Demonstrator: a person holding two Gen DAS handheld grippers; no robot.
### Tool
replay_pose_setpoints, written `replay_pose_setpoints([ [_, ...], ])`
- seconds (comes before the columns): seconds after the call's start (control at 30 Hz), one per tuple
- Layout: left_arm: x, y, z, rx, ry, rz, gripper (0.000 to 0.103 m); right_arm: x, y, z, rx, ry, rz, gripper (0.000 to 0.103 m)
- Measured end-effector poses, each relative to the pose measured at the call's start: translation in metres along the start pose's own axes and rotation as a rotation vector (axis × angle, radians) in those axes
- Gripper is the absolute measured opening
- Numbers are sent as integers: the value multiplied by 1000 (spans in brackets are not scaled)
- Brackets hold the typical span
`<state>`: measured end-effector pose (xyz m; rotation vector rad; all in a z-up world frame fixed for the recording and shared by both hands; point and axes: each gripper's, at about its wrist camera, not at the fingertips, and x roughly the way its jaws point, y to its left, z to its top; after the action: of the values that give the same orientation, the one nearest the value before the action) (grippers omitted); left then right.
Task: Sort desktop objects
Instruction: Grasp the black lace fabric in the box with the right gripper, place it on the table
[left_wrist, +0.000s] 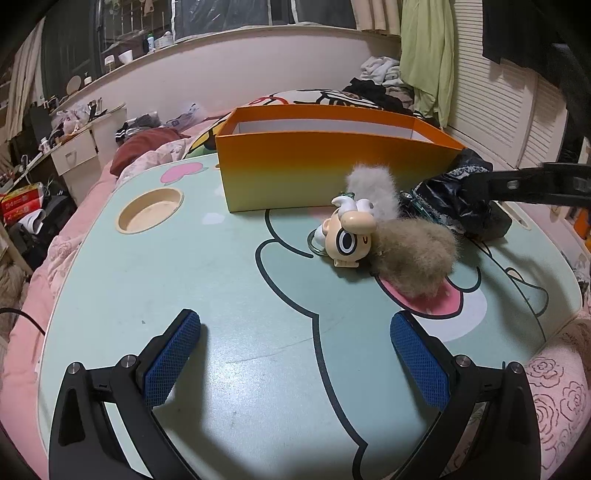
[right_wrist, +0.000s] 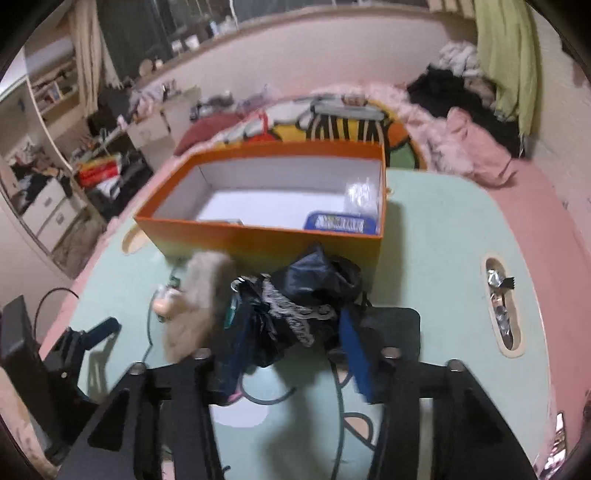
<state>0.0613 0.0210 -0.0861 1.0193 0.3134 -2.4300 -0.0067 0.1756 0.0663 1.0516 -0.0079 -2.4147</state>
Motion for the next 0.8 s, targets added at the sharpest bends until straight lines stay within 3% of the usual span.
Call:
replay_pose_setpoints([
  [0.07, 0, -1, 0, -2, 0, 2, 102, -12, 2, -18, -38, -50, -29, 76],
  [0.23, 0, -1, 1, -6, 1, 10, 102, 8, -3, -41, -78, 65, -125, 76],
  [0.3, 0, 0, 1, -6, 3, 15, 102, 20, -3, -50, -77, 54, -180, 86],
  [0.5, 0, -1, 1, -5, 8, 20, 102, 31, -6, -47, -76, 69, -149, 94],
  [0.6, -1, 2, 2, -8, 15, -20, 100, 30, -8, -48, -78, 67, -144, 94],
  [0.67, -3, 3, 6, -10, 21, -46, 87, 31, -9, -48, -78, 65, -141, 95],
  [0.73, -4, 6, 18, -23, 41, -74, 64, 19, -4, -52, -80, 62, -141, 95],
  [0.8, -9, 11, 41, -74, 30, -137, 51, 19, -3, -52, -80, 62, -141, 95],
])
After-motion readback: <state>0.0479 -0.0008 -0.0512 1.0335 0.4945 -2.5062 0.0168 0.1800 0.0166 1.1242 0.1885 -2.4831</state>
